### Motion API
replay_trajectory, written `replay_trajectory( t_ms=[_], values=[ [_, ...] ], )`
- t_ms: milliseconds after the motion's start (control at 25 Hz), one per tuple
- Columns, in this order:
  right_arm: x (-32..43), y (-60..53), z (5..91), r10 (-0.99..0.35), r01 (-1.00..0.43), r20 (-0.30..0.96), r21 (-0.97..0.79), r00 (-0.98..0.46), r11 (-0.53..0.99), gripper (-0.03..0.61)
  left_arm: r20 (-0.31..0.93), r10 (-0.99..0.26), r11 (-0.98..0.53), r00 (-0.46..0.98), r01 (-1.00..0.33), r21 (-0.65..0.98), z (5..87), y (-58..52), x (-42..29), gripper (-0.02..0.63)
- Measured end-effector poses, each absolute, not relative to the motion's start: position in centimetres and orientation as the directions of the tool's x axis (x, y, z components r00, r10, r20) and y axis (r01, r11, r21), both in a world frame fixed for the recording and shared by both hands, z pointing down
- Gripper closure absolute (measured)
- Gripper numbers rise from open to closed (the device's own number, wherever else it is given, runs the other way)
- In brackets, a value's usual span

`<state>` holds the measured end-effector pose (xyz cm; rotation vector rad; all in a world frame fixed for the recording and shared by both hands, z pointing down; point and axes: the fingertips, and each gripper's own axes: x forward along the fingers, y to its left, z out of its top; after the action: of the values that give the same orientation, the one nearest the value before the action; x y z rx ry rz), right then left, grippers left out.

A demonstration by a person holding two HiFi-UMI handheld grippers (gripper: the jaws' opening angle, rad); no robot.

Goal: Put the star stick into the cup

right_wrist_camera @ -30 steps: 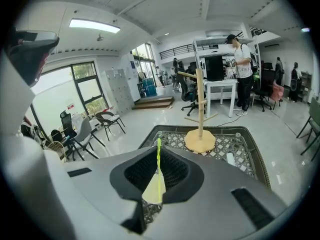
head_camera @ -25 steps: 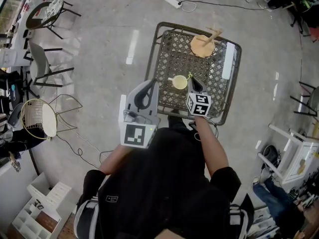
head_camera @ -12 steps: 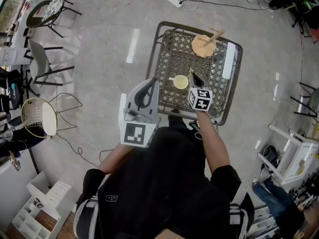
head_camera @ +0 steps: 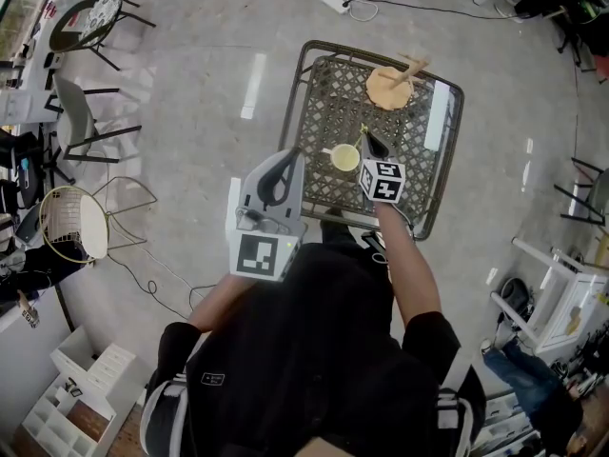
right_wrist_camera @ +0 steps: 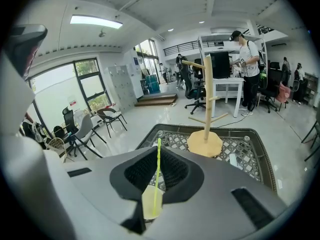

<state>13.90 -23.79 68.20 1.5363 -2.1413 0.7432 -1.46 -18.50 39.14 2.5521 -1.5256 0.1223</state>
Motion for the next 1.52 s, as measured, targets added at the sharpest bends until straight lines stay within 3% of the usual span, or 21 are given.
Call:
replay_trajectory(
  t_ms=[1520],
  values=[
    [14.8,-27.0,69.9,-0.721,-0.954,0.625,-0.203,-0.298,0.219,0.555,0.156,-0.866,-0.465,0.475,-0.88,0.097,38.9,-19.3,-2.3,0.597]
  ],
)
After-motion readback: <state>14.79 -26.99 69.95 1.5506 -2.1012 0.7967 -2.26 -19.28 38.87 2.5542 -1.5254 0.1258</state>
